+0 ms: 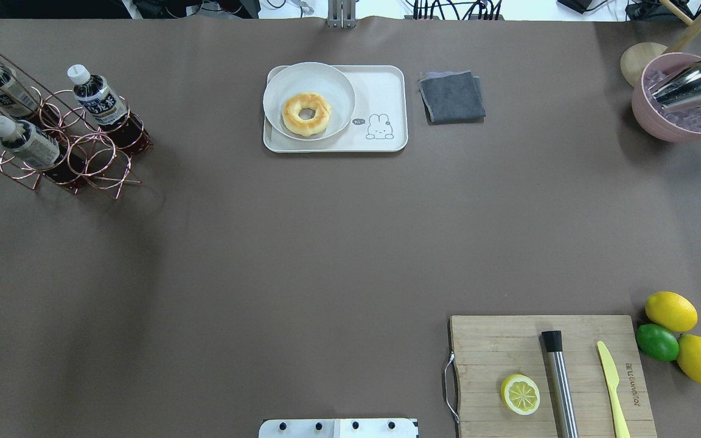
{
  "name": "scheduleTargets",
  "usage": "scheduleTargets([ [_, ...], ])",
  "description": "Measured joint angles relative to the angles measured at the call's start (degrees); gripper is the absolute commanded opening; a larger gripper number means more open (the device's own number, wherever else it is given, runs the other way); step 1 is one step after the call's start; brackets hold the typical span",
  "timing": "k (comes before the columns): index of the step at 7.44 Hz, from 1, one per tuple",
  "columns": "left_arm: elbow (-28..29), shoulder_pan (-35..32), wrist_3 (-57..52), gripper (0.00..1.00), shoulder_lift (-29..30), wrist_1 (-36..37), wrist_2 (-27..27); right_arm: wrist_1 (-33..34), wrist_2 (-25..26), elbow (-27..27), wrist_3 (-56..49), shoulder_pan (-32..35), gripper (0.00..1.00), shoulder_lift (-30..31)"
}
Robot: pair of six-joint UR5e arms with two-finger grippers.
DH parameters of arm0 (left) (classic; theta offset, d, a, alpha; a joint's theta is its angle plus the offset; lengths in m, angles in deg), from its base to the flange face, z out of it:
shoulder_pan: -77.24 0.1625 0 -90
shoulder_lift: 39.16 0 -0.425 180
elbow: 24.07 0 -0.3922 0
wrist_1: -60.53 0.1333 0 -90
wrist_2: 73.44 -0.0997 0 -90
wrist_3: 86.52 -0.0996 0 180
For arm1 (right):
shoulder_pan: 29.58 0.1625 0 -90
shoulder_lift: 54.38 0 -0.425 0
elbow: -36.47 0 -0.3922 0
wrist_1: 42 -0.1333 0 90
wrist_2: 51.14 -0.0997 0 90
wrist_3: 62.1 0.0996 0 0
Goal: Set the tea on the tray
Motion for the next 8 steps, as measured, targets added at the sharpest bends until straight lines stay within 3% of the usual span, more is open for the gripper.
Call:
scheduleTargets([
  [8,0.1,0.0,0.1,0.98,0.7,0.1,0.0,-0.1,0.1,-0.1,-0.1,0.0,1.0,-0.1],
])
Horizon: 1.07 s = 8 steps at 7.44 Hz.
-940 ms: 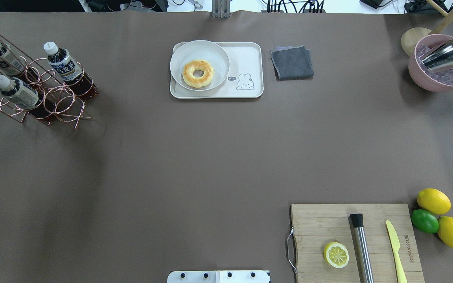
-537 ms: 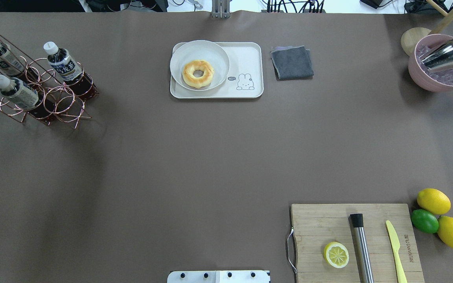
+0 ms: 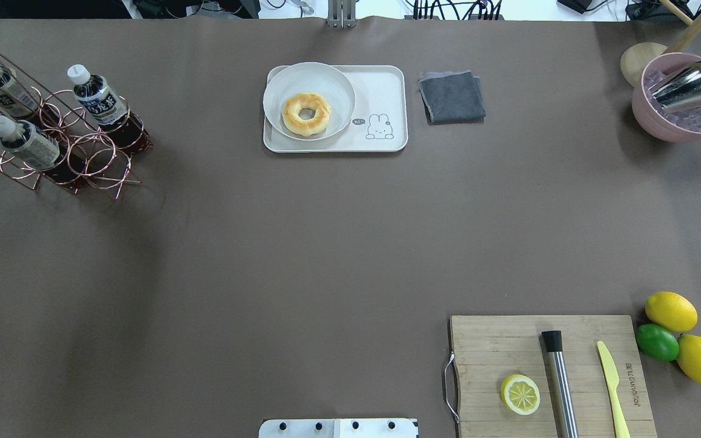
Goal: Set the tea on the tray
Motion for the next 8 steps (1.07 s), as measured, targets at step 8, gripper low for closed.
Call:
scheduleTargets([
  [8,-1.2,0.5,-0.2,0.98,2.2,-0.1,-0.3,0.0,0.0,-0.1,0.2,0.0,1.0,-0.3],
])
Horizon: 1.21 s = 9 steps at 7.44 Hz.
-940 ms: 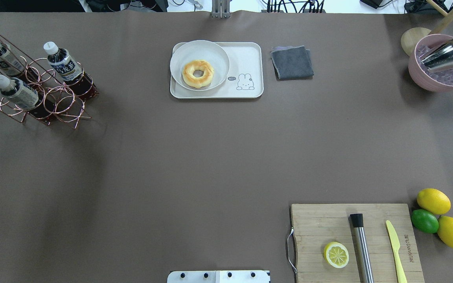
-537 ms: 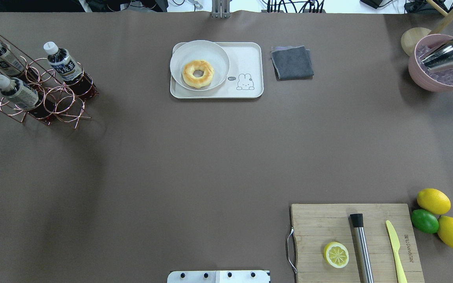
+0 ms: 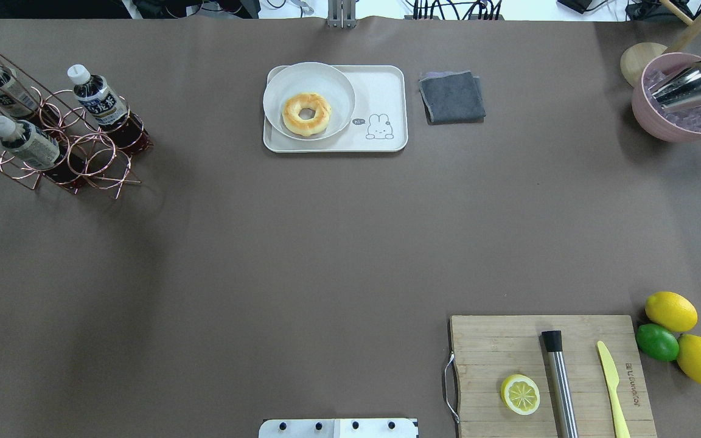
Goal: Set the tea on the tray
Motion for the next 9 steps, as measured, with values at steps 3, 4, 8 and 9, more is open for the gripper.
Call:
scheduleTargets([
  [3,-0.6,1.1,1.4,0.98,1.5,-4.6,0.1,0.0,0.2,-0.1,0.0,0.0,1.0,-0.3],
  [4,-1.5,1.9,6.7,0.98,1.5,-7.3,0.0,0.0,0.2,-0.2,0.0,0.0,1.0,-0.3],
  [8,-6.1,5.2,16.8,0.98,-3.6,-19.4,0.5,0.0,0.4,-0.2,0.1,0.0,1.0,-1.0],
  [9,-6.5,6.7,22.0,0.98,-3.8,-20.8,0.4,0.0,0.3,-0.2,0.4,0.0,1.0,-1.0],
])
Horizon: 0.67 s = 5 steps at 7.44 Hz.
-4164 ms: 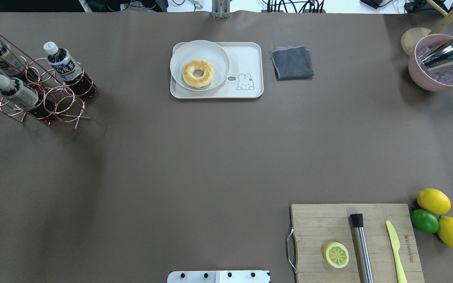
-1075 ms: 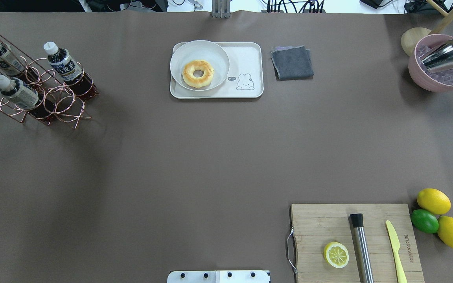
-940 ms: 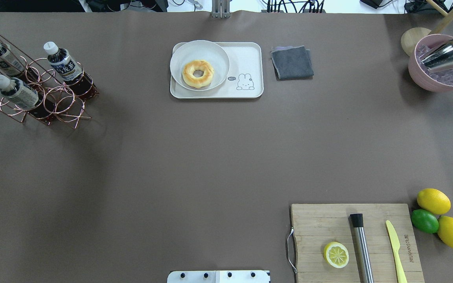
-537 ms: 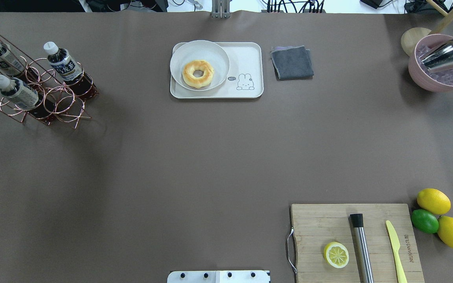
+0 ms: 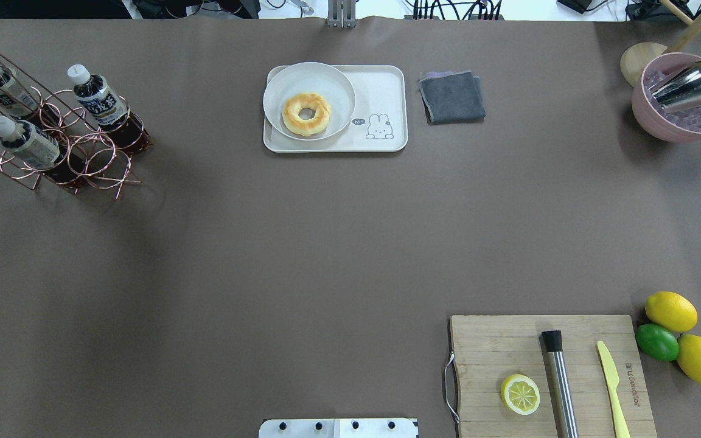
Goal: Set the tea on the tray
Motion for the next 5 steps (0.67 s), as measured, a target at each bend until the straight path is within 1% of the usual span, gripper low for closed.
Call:
scheduleTargets([
  [1,-1.0,3.4,9.3,0.98,0.1,-1.6,-0.5,0.0,-0.1,0.0,0.4,0.0,1.0,0.0],
  [2,-2.1,7.0,16.1,0.98,0.5,-2.6,-1.3,0.0,-0.1,0.0,0.7,0.0,1.0,0.0],
  [3,-3.4,10.1,21.8,0.98,0.9,-3.0,-1.9,0.0,0.0,0.0,0.9,0.0,1.0,-0.1],
  [5,-4.7,14.7,31.5,0.98,3.8,-3.3,-2.4,-0.5,0.0,0.2,1.4,0.0,1.0,-0.3],
])
